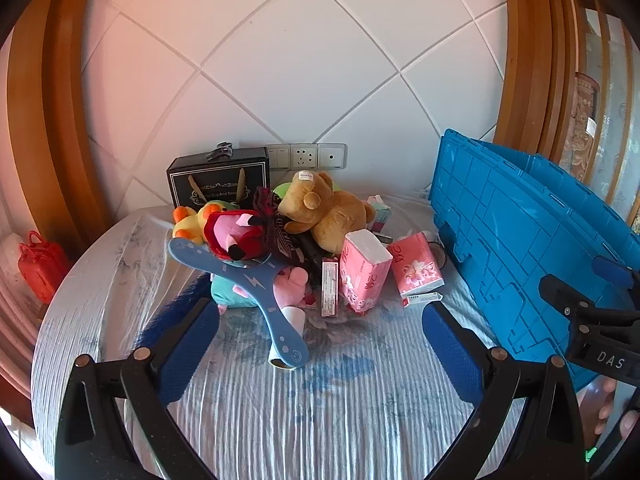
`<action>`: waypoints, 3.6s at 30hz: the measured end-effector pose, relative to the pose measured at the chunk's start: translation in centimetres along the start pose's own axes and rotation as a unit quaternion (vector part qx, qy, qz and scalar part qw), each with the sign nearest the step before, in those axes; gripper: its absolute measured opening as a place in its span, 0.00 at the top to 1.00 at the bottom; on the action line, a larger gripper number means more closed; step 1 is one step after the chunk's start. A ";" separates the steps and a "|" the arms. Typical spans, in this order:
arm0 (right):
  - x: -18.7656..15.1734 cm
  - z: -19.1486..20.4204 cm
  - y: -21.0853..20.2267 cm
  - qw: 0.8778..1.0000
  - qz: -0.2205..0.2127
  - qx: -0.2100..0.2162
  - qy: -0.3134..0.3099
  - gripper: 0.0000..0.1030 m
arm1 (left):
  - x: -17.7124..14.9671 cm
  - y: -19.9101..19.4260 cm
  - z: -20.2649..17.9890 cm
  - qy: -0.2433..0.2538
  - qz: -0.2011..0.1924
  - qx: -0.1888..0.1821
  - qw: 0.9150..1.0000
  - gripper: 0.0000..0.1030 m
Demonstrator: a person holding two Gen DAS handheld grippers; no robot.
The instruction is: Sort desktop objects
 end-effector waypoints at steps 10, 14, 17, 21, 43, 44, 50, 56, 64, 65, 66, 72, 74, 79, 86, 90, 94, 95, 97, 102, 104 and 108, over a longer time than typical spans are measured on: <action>-0.4 -0.6 -0.2 1.000 0.000 0.006 0.002 0.00 | -0.5 0.0 -1.0 0.000 0.010 0.004 1.000 0.00; -0.5 -0.9 -0.2 1.000 -0.001 0.006 -0.001 0.00 | -0.6 0.1 -1.3 -0.004 0.012 0.009 1.000 0.00; -0.5 -1.2 -0.3 1.000 -0.002 0.007 -0.003 0.00 | -0.6 0.2 -1.5 -0.006 0.014 0.010 1.000 0.00; -0.3 -1.8 -0.1 1.000 -0.005 0.009 -0.005 0.00 | -0.7 0.4 -1.9 -0.008 0.016 0.011 1.000 0.00; 0.8 0.8 3.7 0.998 0.001 0.053 -0.021 0.00 | -1.8 4.0 4.2 -0.050 0.047 0.075 0.995 0.00; 0.8 1.4 4.3 0.998 0.004 0.060 -0.027 0.00 | -2.2 4.5 5.1 -0.050 0.052 0.082 0.994 0.00; -0.2 4.4 9.4 0.994 0.050 0.094 -0.030 0.00 | -5.9 9.5 9.1 -0.074 0.117 0.093 0.986 0.00; -2.6 6.5 15.4 0.987 0.116 0.107 -0.033 0.00 | -7.0 14.4 10.6 -0.092 0.142 0.093 0.981 0.10; -2.9 7.7 21.3 0.980 0.161 0.113 -0.019 0.00 | -5.2 22.3 10.9 -0.091 0.151 0.108 0.978 0.12; -2.9 8.1 21.9 0.979 0.163 0.120 -0.018 0.02 | -5.3 23.4 10.8 -0.089 0.159 0.109 0.977 0.12; -2.9 8.6 22.3 0.978 0.165 0.123 -0.020 0.08 | -5.5 24.2 10.7 -0.087 0.166 0.107 0.976 0.15; -3.0 12.1 24.7 0.969 0.185 0.163 -0.028 0.16 | -7.1 27.2 12.0 -0.108 0.198 0.090 0.970 0.56; -3.0 13.0 25.5 0.968 0.186 0.166 -0.034 0.16 | -7.6 27.3 12.5 -0.126 0.201 0.073 0.969 0.69; -2.5 14.0 27.4 0.967 0.185 0.171 -0.023 0.16 | -6.8 25.8 13.0 -0.153 0.171 0.045 0.972 0.79; -2.0 14.4 27.4 0.971 0.174 0.162 -0.030 0.56 | -4.3 21.2 11.8 -0.147 0.130 0.017 0.980 0.91; -1.7 14.2 24.6 0.972 0.156 0.169 -0.038 0.56 | -2.8 18.4 10.8 -0.132 0.108 0.032 0.985 0.92; -0.4 13.5 20.7 0.977 0.120 0.171 -0.049 0.56 | -1.2 14.9 9.5 -0.129 0.083 0.037 0.988 0.92; 0.0 13.2 19.5 0.978 0.110 0.174 -0.046 0.56 | -0.9 13.9 9.2 -0.127 0.074 0.039 0.988 0.92; 1.0 12.5 17.2 0.979 0.087 0.176 -0.044 0.56 | -0.1 11.9 8.7 -0.119 0.057 0.041 0.990 0.92; 3.5 10.3 11.7 0.985 0.031 0.169 -0.036 0.56 | 2.3 7.0 6.1 -0.090 0.010 0.045 0.995 0.92; 4.4 9.1 9.7 0.987 0.009 0.158 -0.032 0.56 | 3.4 5.2 4.6 -0.078 -0.009 0.046 0.996 0.92; 5.8 6.3 5.5 0.989 -0.032 0.141 -0.020 0.56 | 4.8 3.0 1.4 -0.060 -0.033 0.031 0.997 0.92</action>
Point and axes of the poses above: each gripper's, at about its wrist camera, not at the fingertips, and y roughly the way its jaws point, z to its left, x to its top, the point moved 9 cm from there along y, roughly the way its jaws point, and after that the axes turned 5 degrees about -x, right-handed, at the moved point
